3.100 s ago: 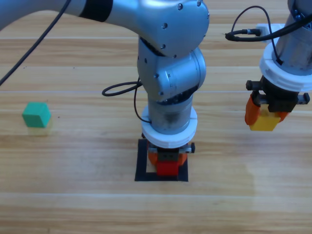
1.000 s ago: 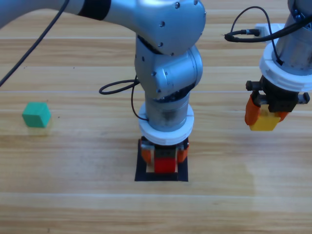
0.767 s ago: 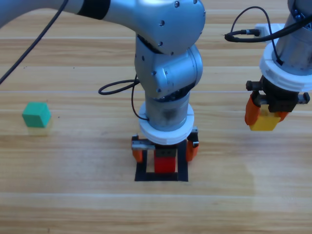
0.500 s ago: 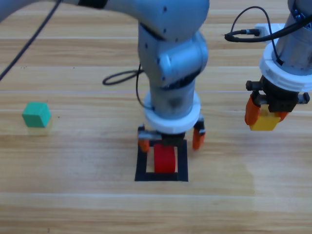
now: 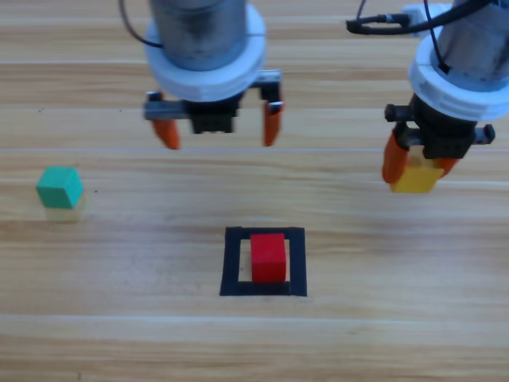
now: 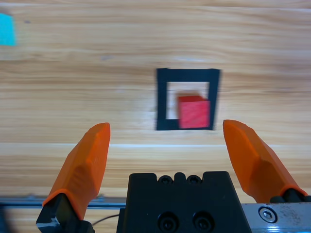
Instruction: Stack the blocks in the rectangular block: red at the bottom, yellow in the middle, green on top
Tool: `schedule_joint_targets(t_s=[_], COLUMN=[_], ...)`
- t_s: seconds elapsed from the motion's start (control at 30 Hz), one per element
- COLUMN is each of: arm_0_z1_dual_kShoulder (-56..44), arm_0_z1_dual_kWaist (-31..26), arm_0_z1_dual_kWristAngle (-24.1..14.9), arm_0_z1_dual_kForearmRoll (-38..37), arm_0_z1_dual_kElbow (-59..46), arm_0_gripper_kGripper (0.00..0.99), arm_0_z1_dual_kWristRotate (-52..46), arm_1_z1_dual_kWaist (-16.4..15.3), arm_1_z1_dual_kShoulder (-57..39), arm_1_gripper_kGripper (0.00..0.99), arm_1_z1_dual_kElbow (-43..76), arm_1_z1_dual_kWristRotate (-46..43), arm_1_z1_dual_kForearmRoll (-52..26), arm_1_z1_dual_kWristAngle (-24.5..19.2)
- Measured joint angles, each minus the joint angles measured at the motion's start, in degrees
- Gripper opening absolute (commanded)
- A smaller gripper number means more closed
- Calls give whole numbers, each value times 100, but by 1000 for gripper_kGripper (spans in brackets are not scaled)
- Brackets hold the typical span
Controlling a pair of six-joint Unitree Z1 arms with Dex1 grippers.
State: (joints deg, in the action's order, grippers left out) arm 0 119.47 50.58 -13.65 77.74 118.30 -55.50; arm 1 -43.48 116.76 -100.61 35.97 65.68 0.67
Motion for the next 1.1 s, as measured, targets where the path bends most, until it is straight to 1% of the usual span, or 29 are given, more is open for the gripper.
schedule_joint_targets(t_s=[0.13,0.2,0.27,0.37,0.43,0.5,0.6,0.67,0.77,0.93,1.1], arm_0_z1_dual_kShoulder=[-221,-377,-587,-785,-820,-820,-820,-820,-820,-820,-851], arm_0_z1_dual_kWaist=[-304,-494,-797,-1327,-1773,-2185,-2733,-3057,-3326,-3520,-3657], arm_0_z1_dual_kWristAngle=[-122,-155,-157,-154,-47,164,463,641,746,959,1180], arm_0_z1_dual_kForearmRoll=[138,187,202,202,195,141,-83,-296,-502,-664,-1092], arm_0_z1_dual_kElbow=[-145,-210,-300,-322,-322,-369,-586,-831,-1077,-1337,-1922], arm_0_gripper_kGripper=[990,990,990,990,990,990,990,990,990,990,990], arm_0_z1_dual_kWristRotate=[529,1005,1659,2679,3249,3753,4267,4467,4510,4511,4529], arm_1_z1_dual_kWaist=[-253,-376,-544,-761,-892,-970,-1037,-1078,-1122,-1202,-1292], arm_1_z1_dual_kShoulder=[24,60,195,660,1055,1484,1941,2129,2323,2433,2516], arm_1_gripper_kGripper=[0,0,0,0,0,0,0,0,0,0,0], arm_1_z1_dual_kElbow=[-391,-626,-1016,-1818,-2417,-2862,-3049,-3101,-3326,-3640,-3739], arm_1_z1_dual_kWristRotate=[243,398,549,636,734,807,836,862,884,1051,1091], arm_1_z1_dual_kForearmRoll=[296,409,557,1084,1499,1776,1905,1921,1930,1931,1931], arm_1_z1_dual_kWristAngle=[239,407,439,438,428,415,387,369,345,318,283])
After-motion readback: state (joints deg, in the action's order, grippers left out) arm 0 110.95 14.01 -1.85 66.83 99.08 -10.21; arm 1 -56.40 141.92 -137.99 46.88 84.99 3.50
